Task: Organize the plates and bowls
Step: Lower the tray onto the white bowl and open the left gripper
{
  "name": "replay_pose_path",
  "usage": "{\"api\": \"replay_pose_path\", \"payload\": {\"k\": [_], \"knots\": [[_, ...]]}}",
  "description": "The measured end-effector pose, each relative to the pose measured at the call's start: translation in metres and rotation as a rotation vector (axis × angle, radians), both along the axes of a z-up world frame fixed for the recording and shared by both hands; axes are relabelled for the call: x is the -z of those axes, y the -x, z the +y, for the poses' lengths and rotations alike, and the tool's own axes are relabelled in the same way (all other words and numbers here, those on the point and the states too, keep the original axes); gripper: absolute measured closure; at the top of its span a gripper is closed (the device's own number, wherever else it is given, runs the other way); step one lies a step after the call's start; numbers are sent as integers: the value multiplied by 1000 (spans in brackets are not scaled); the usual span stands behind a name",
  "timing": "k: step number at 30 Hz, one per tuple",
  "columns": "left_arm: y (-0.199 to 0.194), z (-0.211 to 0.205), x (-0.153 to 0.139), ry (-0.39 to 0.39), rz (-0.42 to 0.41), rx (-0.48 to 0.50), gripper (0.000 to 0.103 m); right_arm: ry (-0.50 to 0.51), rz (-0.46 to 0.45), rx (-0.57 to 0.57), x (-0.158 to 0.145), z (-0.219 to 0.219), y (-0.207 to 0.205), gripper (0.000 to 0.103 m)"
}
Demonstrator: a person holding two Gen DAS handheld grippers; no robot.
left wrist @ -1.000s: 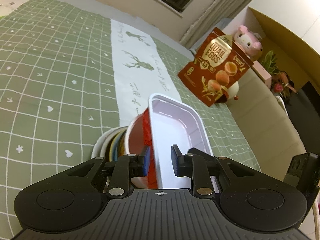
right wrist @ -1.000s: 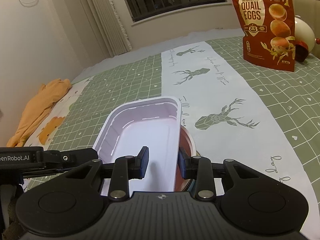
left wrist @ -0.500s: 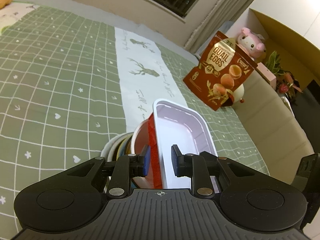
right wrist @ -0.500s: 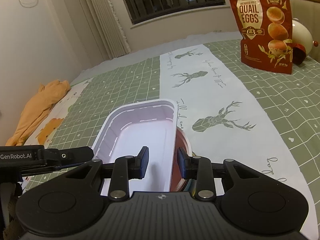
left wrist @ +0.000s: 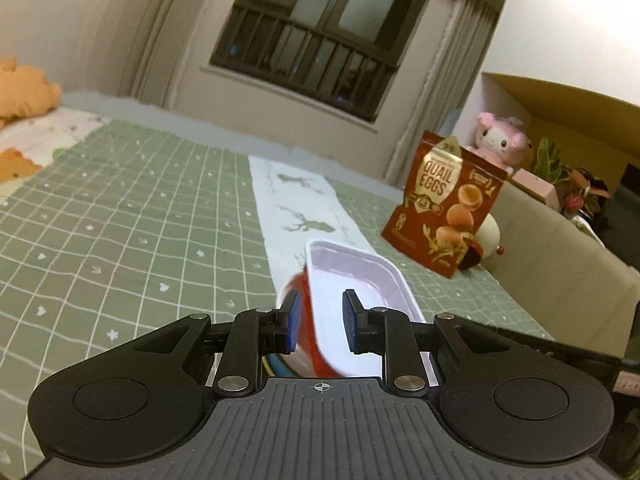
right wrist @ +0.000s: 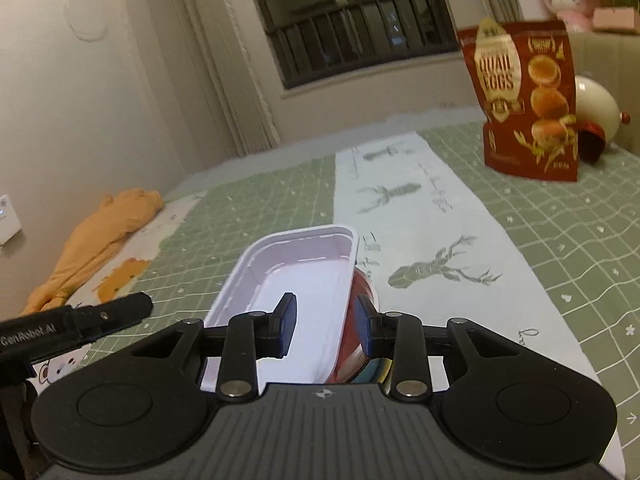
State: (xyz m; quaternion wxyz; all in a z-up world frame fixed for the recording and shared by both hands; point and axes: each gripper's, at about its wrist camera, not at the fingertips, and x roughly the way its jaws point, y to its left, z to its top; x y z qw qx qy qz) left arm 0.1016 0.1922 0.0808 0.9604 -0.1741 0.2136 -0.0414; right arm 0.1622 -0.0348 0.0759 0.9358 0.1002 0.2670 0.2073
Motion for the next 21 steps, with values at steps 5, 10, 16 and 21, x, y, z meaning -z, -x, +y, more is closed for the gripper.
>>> {"api": "replay_pose_path", "payload": {"k": [5, 10, 16, 21], "knots": [[45, -38, 23, -139, -54, -17, 78, -14, -97, -38, 16, -12, 53, 33], [65, -69, 48, -209, -49, 29, 84, -45, -136, -27, 51, -22, 93, 16], [86, -97, 70, -350, -51, -120, 87, 65, -166, 51, 87, -20, 114, 16], [90, -103, 87, -325, -8, -64, 86, 85, -148, 90, 99, -29, 117, 16]]}}
